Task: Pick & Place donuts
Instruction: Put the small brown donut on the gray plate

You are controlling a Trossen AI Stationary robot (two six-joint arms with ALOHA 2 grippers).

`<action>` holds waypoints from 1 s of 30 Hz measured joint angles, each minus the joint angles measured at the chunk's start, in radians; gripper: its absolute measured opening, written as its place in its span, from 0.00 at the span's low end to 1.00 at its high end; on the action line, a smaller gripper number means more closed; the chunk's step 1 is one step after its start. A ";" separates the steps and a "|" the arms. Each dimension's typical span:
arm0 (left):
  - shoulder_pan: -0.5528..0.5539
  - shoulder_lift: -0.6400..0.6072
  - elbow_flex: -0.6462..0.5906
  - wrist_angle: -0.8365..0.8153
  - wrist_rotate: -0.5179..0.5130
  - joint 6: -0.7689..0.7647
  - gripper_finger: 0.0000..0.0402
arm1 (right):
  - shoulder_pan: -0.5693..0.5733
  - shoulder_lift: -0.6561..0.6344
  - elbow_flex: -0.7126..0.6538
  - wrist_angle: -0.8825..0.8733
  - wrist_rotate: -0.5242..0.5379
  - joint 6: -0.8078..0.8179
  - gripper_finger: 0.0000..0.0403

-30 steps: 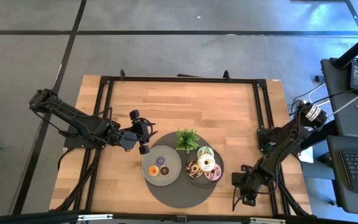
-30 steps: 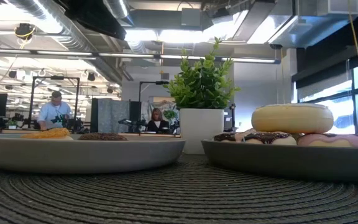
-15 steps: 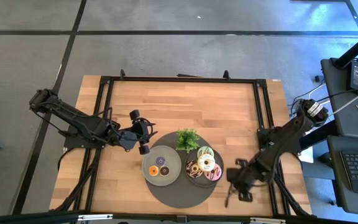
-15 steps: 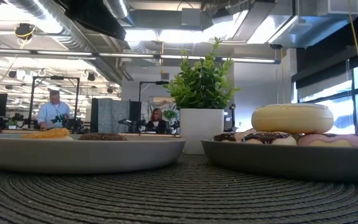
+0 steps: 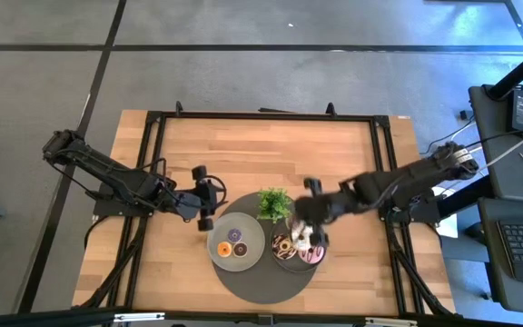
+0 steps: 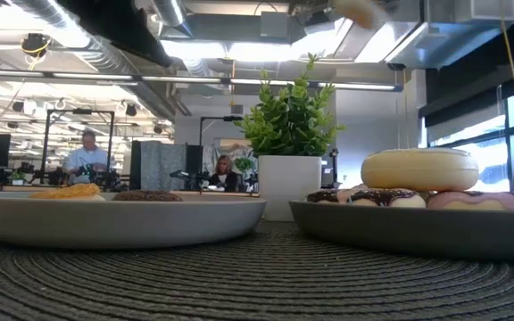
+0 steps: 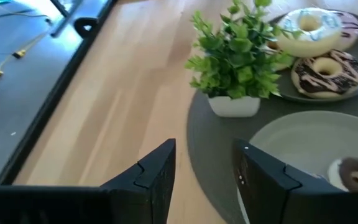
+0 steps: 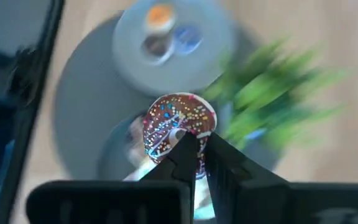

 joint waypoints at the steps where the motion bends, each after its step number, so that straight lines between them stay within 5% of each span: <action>1: 0.000 0.000 0.000 -0.002 0.013 0.000 0.38 | -0.026 0.000 0.020 0.002 0.013 -0.040 0.08; 9: 0.000 0.000 0.000 -0.006 0.035 -0.002 0.37 | -0.316 0.007 0.182 0.020 0.064 -0.237 0.08; 15: 0.000 0.000 0.000 -0.006 0.031 -0.001 0.37 | -0.549 0.140 0.363 0.034 -0.126 -0.346 0.08; 24: 0.000 0.000 0.000 -0.119 0.042 -0.244 0.37 | -0.613 0.536 0.645 0.025 -0.263 -0.421 0.08; 30: 0.000 0.000 0.000 -0.299 0.083 -0.465 0.37 | -0.611 0.728 0.691 0.049 -0.267 -0.424 0.08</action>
